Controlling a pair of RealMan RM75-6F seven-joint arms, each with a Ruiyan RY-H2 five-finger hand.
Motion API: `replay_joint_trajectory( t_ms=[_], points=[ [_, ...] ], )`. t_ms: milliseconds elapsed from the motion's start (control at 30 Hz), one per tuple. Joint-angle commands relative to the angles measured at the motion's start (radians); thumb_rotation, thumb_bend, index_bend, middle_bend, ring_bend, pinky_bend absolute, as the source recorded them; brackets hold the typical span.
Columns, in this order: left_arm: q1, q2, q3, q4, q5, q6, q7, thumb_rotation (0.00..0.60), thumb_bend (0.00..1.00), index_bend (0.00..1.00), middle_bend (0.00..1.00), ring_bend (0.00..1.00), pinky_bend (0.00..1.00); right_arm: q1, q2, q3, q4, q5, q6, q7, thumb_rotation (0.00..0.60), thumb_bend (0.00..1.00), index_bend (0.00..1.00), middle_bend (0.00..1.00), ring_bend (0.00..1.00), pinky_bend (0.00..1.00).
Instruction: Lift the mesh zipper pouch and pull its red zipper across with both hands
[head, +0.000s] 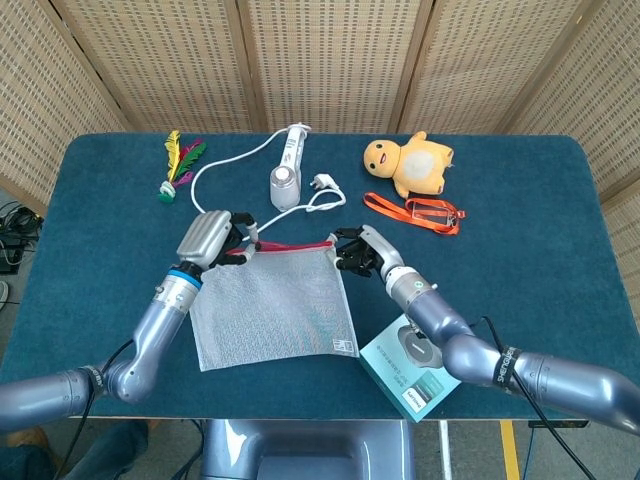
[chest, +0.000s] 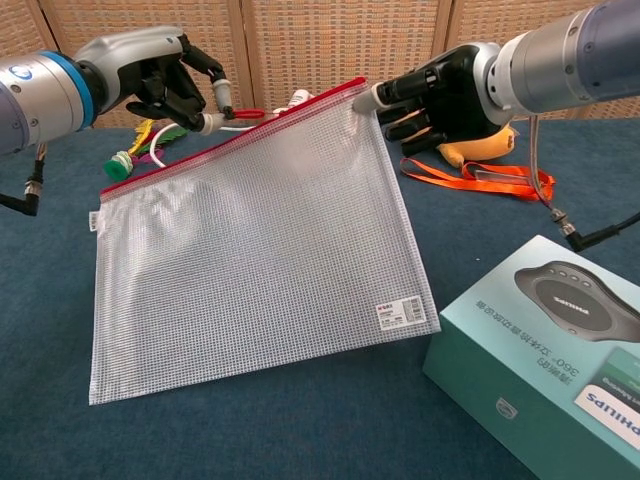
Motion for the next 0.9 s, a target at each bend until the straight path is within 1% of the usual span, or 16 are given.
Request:
replay_joint_trajectory(
  t_ms=[33, 233, 333, 433, 567, 700, 900],
  points=[
    [0.012, 0.017, 0.007, 0.001, 0.002, -0.004, -0.006, 0.600, 0.84, 0.86, 0.99, 0.94, 1.00, -0.016, 0.014, 0.015, -0.014, -0.008, -0.002, 0.012, 0.600, 0.76, 0.70, 0.93, 0.86, 1.00],
    [0.046, 0.073, 0.020, -0.001, -0.001, -0.017, -0.025, 0.600, 0.84, 0.86, 0.99, 0.94, 1.00, -0.054, 0.053, 0.036, -0.046, -0.025, 0.005, 0.028, 0.600, 0.76, 0.70, 0.93, 0.86, 1.00],
    [0.063, 0.108, 0.026, -0.008, -0.002, -0.028, -0.036, 0.600, 0.85, 0.86, 0.99, 0.94, 1.00, -0.061, 0.072, 0.050, -0.044, -0.018, -0.002, 0.036, 0.600, 0.76, 0.70, 0.93, 0.86, 1.00],
    [0.074, 0.152, 0.036, -0.018, -0.003, -0.055, -0.037, 0.600, 0.85, 0.86, 0.99, 0.94, 1.00, -0.067, 0.087, 0.050, -0.041, -0.009, -0.002, 0.037, 0.600, 0.77, 0.70, 0.93, 0.86, 1.00],
    [0.078, 0.188, 0.044, -0.028, -0.008, -0.076, -0.030, 0.600, 0.85, 0.86, 0.99, 0.94, 1.00, -0.070, 0.097, 0.046, -0.040, -0.001, 0.000, 0.032, 0.600, 0.77, 0.70, 0.93, 0.86, 1.00],
    [0.081, 0.252, 0.058, -0.051, -0.043, -0.113, -0.003, 0.600, 0.85, 0.86, 0.99, 0.94, 1.00, -0.078, 0.112, 0.046, -0.032, 0.017, 0.004, 0.036, 0.600, 0.77, 0.70, 0.93, 0.86, 1.00],
    [0.078, 0.295, 0.073, -0.072, -0.079, -0.123, 0.036, 0.600, 0.85, 0.86, 0.99, 0.94, 1.00, -0.080, 0.124, 0.045, -0.023, 0.032, 0.002, 0.032, 0.600, 0.77, 0.70, 0.93, 0.86, 1.00]
  ],
)
